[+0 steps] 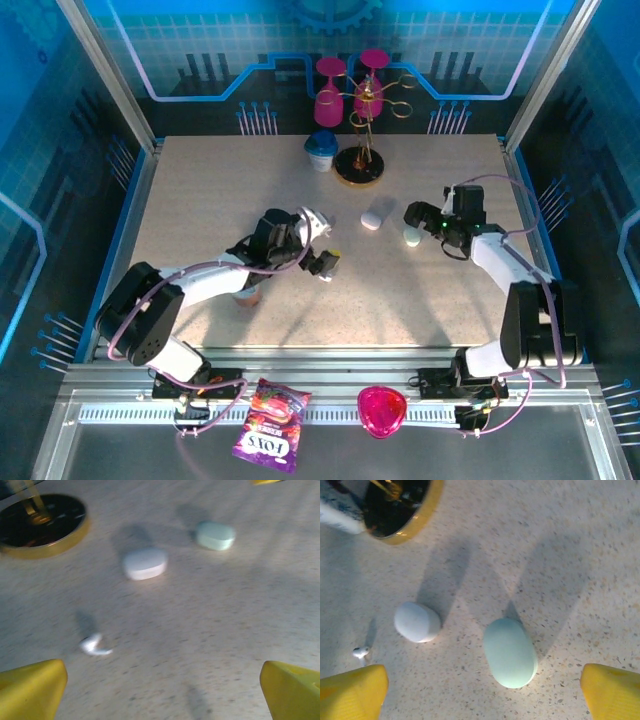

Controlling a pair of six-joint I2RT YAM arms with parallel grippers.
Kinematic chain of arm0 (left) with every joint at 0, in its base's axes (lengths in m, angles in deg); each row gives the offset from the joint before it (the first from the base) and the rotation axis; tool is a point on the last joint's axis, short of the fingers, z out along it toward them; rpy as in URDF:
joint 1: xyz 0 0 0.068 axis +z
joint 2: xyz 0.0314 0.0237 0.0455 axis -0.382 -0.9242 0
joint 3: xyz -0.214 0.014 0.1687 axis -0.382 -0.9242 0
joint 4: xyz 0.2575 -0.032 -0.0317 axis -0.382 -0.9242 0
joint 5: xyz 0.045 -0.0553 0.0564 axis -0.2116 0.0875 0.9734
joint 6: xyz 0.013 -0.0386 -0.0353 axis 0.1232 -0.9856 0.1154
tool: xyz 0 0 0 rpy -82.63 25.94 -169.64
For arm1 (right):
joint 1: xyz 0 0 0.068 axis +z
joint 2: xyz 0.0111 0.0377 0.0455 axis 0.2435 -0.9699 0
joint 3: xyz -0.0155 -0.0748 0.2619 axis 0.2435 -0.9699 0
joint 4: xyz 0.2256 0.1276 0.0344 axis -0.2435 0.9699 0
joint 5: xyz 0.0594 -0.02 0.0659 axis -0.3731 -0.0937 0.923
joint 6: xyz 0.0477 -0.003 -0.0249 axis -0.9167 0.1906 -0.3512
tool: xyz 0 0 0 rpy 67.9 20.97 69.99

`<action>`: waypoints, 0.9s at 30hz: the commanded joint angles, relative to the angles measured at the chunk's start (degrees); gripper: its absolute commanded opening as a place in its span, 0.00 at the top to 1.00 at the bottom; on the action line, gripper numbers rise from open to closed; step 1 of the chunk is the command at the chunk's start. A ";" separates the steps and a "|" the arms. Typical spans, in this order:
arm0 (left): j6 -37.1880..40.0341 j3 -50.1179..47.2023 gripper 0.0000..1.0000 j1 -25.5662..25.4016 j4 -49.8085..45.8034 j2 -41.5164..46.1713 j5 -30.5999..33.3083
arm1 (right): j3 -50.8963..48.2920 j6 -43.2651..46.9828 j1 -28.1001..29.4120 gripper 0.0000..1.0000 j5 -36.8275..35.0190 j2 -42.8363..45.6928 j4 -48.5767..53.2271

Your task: Insert the wireless bluetooth earbuds into the charging case

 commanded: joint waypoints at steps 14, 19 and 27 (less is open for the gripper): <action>6.07 22.51 0.01 12.48 -45.82 -8.39 13.19 | 0.70 18.19 20.70 0.00 3.43 4.81 -0.39; 10.18 26.27 0.01 14.22 -54.10 -13.07 15.05 | 1.79 18.78 22.67 0.00 2.39 3.41 0.63; 14.21 30.40 0.02 16.30 -60.07 -20.50 15.20 | 1.75 18.94 23.22 0.00 1.50 2.83 0.87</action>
